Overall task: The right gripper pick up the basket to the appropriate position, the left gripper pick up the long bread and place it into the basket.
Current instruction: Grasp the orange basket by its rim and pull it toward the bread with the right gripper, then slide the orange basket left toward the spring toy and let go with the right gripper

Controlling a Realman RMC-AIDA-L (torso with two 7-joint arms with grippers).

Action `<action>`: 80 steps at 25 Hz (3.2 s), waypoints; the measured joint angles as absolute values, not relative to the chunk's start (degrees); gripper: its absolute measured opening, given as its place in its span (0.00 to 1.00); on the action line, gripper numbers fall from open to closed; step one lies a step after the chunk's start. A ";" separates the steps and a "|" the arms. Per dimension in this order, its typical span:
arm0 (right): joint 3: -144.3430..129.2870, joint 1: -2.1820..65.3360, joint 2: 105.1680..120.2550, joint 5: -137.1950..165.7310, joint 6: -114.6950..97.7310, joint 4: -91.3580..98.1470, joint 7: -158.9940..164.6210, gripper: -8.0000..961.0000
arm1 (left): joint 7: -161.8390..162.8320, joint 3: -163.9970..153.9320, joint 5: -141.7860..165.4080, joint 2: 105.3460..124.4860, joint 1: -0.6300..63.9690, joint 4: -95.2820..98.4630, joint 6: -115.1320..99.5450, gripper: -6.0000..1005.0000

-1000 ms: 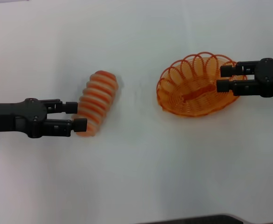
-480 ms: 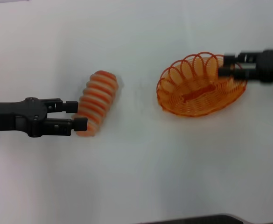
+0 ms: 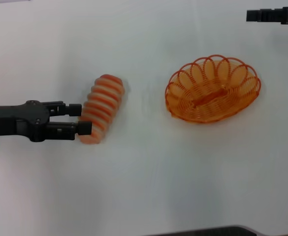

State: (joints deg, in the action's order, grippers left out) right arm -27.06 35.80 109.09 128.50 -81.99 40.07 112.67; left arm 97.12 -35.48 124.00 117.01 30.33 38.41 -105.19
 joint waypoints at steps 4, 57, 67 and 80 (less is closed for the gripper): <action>-27.42 39.60 109.05 139.25 -81.52 43.18 117.08 0.69 | 96.99 -35.42 123.98 117.31 30.41 38.35 -104.16 0.86; -31.53 40.92 109.00 146.59 -87.52 37.86 125.69 0.12 | 97.09 -33.31 123.48 117.40 30.52 38.32 -103.27 0.86; -24.67 35.39 110.36 137.05 -86.92 37.04 129.85 0.12 | 96.87 -32.92 123.26 117.33 30.81 38.69 -103.14 0.86; -22.40 29.81 113.41 128.21 -79.67 31.19 131.42 0.13 | 97.01 -30.82 123.12 117.14 32.38 38.63 -103.08 0.86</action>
State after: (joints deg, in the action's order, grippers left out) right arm -22.40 29.81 113.41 128.21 -79.67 31.19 131.42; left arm 97.01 -30.82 123.12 117.14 32.38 38.63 -103.08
